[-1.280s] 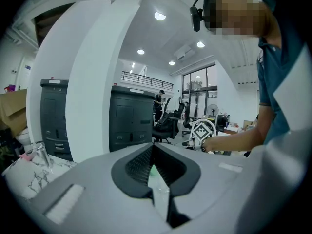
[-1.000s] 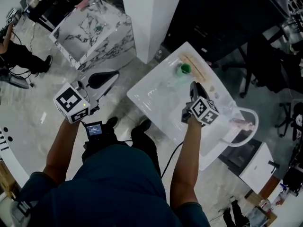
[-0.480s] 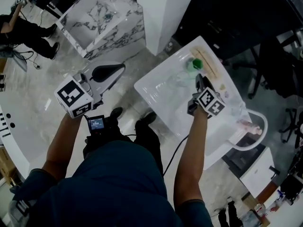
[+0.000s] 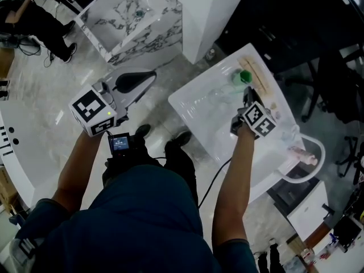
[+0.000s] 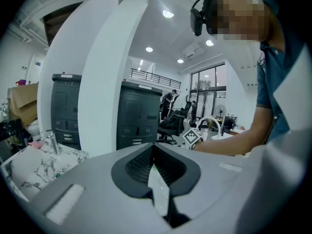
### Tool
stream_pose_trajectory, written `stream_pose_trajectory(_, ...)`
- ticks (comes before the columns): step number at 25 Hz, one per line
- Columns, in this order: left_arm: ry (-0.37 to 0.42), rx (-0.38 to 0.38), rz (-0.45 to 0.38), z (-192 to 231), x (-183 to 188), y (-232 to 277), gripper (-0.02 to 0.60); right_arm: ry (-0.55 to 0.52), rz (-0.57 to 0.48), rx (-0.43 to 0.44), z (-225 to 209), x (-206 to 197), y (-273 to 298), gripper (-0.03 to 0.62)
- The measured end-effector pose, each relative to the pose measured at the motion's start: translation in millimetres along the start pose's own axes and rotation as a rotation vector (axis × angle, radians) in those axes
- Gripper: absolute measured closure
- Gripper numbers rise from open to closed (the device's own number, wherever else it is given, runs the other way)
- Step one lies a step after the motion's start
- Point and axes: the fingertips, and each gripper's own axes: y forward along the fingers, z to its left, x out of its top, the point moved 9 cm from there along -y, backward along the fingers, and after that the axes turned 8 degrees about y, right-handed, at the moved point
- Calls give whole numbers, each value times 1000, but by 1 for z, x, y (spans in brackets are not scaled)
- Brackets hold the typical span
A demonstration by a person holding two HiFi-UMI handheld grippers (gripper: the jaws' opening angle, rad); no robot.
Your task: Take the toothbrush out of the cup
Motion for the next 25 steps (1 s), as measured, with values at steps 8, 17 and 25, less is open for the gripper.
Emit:
stream_pose_trajectory(8, 11, -3, -29, 3, 7, -5, 582, -28, -104, 32, 21, 20, -30, 546)
stream_pose_trajectory(17, 6, -33, -60, 7, 17, -2, 581, -61, -200, 60, 43, 46, -76, 546)
stream_pose_trajectory(25, 22, -64, -91, 8, 31, 9, 582, -84, -273, 59, 47, 66, -116, 546)
